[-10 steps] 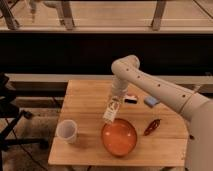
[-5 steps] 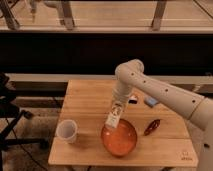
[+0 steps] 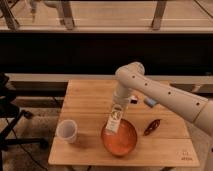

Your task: Place the bottle in the ceramic bowl

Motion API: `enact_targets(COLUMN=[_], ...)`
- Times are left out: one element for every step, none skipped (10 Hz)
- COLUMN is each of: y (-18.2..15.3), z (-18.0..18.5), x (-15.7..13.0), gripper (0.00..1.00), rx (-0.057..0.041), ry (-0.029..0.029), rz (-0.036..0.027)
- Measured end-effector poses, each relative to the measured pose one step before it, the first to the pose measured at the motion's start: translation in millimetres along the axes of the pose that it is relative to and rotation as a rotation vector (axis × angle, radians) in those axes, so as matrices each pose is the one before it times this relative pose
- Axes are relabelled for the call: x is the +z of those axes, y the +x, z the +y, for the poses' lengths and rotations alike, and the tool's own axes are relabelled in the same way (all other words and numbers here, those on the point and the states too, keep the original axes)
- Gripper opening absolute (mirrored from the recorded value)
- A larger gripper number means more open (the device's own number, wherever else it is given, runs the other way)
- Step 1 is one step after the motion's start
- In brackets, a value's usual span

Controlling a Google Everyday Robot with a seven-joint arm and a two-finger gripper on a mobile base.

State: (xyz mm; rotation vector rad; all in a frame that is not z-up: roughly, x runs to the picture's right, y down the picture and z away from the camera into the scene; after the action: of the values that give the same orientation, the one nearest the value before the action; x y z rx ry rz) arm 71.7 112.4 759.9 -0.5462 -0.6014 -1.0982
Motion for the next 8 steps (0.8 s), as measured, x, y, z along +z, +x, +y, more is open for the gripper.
enact_targets(y=[-2.52, -0.87, -2.78, -1.90, -1.77, -1.45, -1.04, -0.53], z=[2.55, -2.12, 1.61, 2.43, 1.07, -0.03, 2.17, 3.30], x=[0.90, 0.79, 1.44, 0.92, 1.07, 1.21, 0.03, 0.75], gripper=[0.00, 0.00, 0.00, 0.00, 0.00, 0.00, 0.00, 0.00], rx=[-0.00212, -0.00789, -0.00457, 0.00001, -0.00488, -0.00477, -0.00349, -0.00100], ry=[-0.00178, 0.00290, 0.00316, 0.00176, 0.00165, 0.00022, 0.00093, 0.00147], rz=[-0.00485, -0.00217, -0.00446, -0.00137, -0.00112, -0.00319, -0.00149, -0.00234])
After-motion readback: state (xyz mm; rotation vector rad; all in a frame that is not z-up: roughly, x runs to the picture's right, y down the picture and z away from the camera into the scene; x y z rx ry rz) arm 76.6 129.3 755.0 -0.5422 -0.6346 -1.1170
